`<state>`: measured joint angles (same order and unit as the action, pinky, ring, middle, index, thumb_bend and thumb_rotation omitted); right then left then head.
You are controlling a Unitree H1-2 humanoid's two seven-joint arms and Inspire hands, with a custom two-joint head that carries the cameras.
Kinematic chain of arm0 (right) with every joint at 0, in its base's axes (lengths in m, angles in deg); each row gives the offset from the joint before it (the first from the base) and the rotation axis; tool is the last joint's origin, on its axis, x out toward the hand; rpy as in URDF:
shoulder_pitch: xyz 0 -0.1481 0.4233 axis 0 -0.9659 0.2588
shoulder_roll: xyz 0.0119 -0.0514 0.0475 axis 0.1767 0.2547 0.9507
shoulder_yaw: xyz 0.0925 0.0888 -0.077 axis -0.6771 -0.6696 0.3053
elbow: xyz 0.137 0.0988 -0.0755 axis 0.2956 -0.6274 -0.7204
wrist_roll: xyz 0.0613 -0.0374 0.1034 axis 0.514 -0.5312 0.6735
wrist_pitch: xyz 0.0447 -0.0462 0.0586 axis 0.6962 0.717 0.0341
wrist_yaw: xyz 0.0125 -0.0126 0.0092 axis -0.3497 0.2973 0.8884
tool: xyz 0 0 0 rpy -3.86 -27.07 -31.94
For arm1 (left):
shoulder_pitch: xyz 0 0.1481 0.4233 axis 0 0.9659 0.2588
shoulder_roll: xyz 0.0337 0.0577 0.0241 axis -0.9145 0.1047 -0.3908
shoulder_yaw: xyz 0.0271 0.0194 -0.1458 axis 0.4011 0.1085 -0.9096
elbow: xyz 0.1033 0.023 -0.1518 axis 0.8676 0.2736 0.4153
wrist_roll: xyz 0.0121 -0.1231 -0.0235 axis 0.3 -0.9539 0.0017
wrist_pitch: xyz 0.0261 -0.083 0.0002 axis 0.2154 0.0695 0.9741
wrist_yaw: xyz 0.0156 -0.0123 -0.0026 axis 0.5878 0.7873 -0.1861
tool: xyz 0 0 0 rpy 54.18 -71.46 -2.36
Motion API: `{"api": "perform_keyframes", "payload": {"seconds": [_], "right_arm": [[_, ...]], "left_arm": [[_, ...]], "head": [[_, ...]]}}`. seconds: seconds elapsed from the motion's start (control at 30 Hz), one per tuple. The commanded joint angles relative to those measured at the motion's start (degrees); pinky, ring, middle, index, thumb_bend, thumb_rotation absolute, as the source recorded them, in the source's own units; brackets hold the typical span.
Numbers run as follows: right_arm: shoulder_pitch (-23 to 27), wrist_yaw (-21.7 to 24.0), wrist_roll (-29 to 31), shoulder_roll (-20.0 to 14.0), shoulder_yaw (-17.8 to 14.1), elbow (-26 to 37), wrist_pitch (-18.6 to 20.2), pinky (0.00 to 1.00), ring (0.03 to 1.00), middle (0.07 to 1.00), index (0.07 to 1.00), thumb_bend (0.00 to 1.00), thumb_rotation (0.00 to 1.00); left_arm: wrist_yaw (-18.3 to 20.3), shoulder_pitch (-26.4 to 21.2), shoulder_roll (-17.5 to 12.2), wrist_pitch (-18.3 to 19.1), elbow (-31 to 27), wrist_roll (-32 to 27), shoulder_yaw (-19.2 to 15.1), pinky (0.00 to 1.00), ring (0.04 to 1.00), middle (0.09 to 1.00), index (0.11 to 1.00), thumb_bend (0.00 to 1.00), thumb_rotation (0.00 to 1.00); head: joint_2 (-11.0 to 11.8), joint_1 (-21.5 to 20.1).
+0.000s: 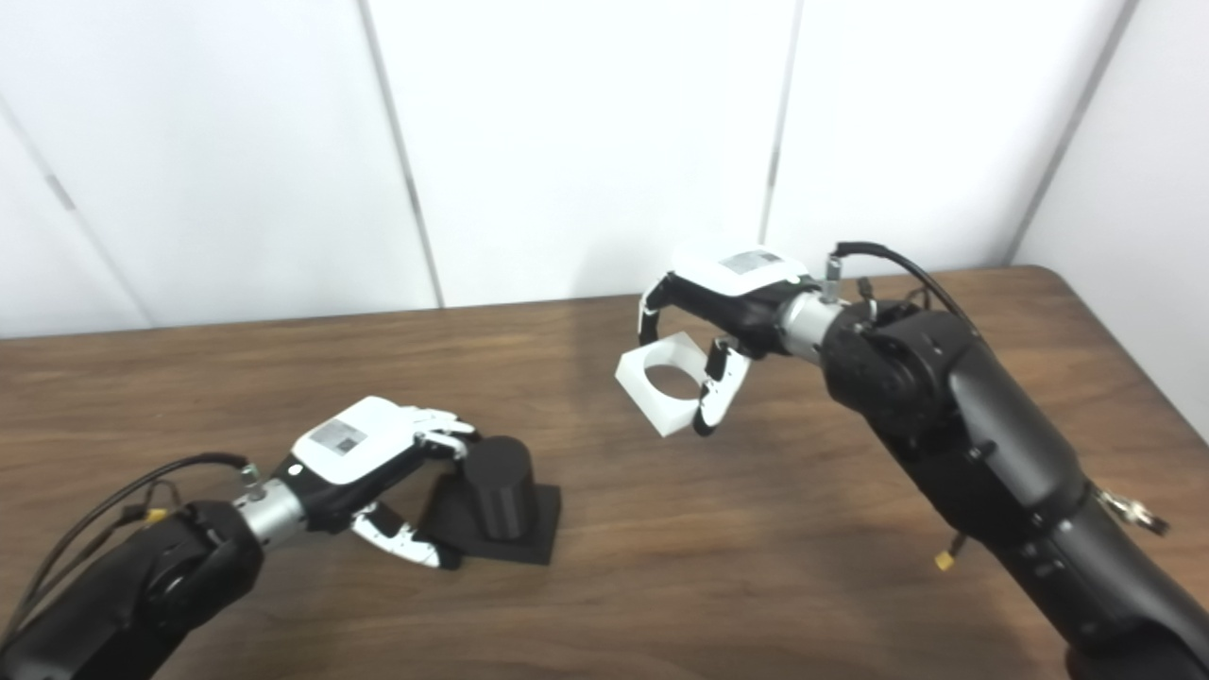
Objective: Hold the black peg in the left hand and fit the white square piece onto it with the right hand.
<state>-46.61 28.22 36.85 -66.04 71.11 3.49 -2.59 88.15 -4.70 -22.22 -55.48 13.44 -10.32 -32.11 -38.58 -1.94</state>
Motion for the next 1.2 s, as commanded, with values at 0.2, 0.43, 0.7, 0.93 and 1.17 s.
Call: {"api": "perform_keyframes", "payload": {"seconds": [0.2, 0.43, 0.7, 0.93, 1.17], "right_arm": [[3.5, 0.4, 3.0, 0.1, -1.2, 3.2, -3.1, 0.79, 0.830, 0.768, 0.478, 0.52, 0.13], [3.7, 0.4, 4.6, 1.7, -1.1, 4.2, -3.9, 0.77, 0.824, 0.764, 0.478, 0.52, 0.13], [5.0, 1.2, 3.7, 4.2, 0.7, 4.4, -3.1, 0.78, 0.828, 0.765, 0.478, 0.52, 0.13], [4.9, 0.4, 4.6, 7.0, 1.0, 3.9, -3.4, 0.78, 0.824, 0.760, 0.478, 0.52, 0.13], [4.9, 0.9, 4.8, 8.5, 1.1, 4.1, -2.4, 0.79, 0.832, 0.764, 0.478, 0.52, 0.13]], "left_arm": [[4.6, 1.9, 2.6, 1.2, 2.1, 5.2, 3.3, 0.80, 0.866, 0.835, 0.490, 0.52, 0.07], [6.7, 1.5, 3.3, 3.1, 1.1, 5.6, 3.6, 0.82, 0.889, 0.856, 0.491, 0.52, 0.08], [8.1, 1.4, 3.7, 3.9, 0.6, 5.4, 3.5, 0.84, 0.886, 0.859, 0.491, 0.52, 0.08], [8.3, 1.1, 3.9, 3.9, 0.5, 6.4, 4.0, 0.83, 0.887, 0.856, 0.491, 0.52, 0.08], [8.0, 1.0, 4.4, 3.8, 0.9, 6.2, 4.0, 0.84, 0.888, 0.854, 0.491, 0.52, 0.08]], "head": [[-0.6, 4.5], [-0.9, 5.5], [-1.2, 5.3], [-1.4, 5.3], [-1.6, 5.9]]}}
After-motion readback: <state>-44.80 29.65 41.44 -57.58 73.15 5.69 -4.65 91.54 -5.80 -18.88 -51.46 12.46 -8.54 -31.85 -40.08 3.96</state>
